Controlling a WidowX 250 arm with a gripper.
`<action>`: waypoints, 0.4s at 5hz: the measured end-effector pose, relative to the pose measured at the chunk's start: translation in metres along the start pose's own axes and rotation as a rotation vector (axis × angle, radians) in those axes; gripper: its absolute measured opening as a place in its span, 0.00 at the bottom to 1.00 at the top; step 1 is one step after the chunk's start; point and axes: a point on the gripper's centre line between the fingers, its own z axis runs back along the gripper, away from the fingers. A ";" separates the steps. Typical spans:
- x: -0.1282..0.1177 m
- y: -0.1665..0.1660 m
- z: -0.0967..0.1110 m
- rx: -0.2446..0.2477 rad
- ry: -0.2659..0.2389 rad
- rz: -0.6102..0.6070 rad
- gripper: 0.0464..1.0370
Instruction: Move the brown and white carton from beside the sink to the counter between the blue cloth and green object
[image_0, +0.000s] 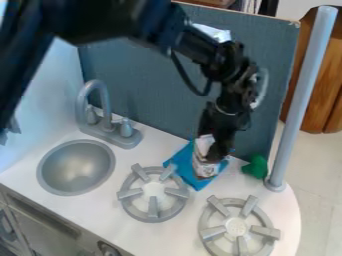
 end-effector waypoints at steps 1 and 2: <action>0.017 0.005 -0.007 0.004 0.016 -0.019 0.79; 0.038 -0.002 -0.016 0.007 0.023 -0.053 0.79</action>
